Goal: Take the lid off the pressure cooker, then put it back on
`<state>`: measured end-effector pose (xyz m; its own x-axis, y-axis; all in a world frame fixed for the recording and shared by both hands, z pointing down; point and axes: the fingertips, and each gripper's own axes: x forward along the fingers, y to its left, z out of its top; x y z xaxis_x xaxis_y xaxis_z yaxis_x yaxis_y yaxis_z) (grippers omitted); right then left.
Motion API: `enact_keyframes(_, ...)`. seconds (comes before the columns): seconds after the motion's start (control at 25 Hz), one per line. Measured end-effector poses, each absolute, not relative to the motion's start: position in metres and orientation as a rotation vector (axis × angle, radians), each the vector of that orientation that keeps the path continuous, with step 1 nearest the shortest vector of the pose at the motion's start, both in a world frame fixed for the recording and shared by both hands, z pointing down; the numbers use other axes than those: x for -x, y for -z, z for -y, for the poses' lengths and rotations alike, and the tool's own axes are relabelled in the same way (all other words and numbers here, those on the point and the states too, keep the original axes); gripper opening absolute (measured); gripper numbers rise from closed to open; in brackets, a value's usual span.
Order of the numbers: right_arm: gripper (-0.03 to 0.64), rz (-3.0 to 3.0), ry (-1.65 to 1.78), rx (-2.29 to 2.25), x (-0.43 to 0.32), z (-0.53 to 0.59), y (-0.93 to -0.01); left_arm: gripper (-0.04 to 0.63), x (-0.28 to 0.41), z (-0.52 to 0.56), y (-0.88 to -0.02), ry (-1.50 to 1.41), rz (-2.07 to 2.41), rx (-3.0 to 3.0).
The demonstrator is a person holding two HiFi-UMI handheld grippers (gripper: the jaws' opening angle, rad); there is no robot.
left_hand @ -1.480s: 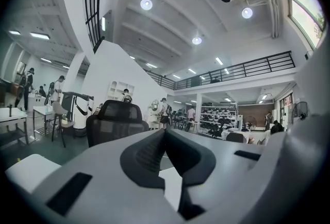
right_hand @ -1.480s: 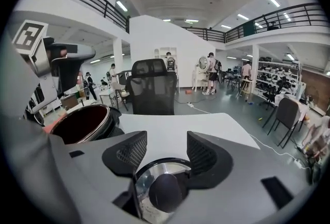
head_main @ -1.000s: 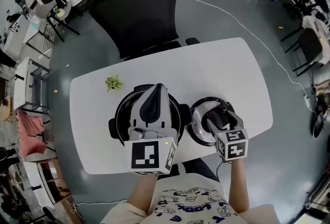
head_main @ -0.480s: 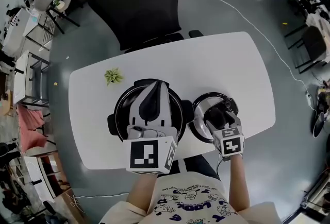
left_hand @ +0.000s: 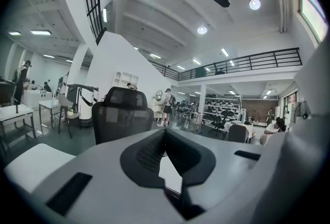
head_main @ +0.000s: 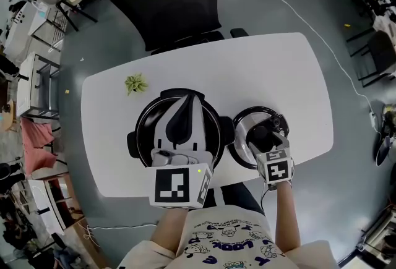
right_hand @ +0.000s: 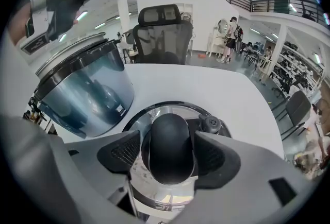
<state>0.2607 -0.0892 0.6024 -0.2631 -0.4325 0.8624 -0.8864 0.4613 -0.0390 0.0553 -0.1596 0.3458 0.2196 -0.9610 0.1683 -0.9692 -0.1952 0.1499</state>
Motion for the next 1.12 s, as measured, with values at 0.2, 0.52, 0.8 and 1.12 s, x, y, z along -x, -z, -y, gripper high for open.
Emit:
enact_keyframes(0.2,0.341,1.870,-0.690,-1.087,-0.260,0.091,-0.609,0.014,-0.055,0.161,-0.352,-0.064,1.832,-2.254)
enact_keyframes(0.52,0.326,1.863,-0.694,-1.056,-0.261,0.095,-0.619,0.014,-0.055,0.165,-0.361,-0.080,1.830,-2.233)
enact_keyframes(0.8,0.298,1.853,-0.682,-1.027,-0.261,0.095,-0.625,0.014,-0.054,0.167,-0.365,-0.090,1.837,-2.220)
enact_keyframes(1.12,0.296,1.884,-0.697,-0.991,-0.259,0.096,-0.630,0.014,-0.054,0.167,-0.373,-0.096,1.834,-2.206)
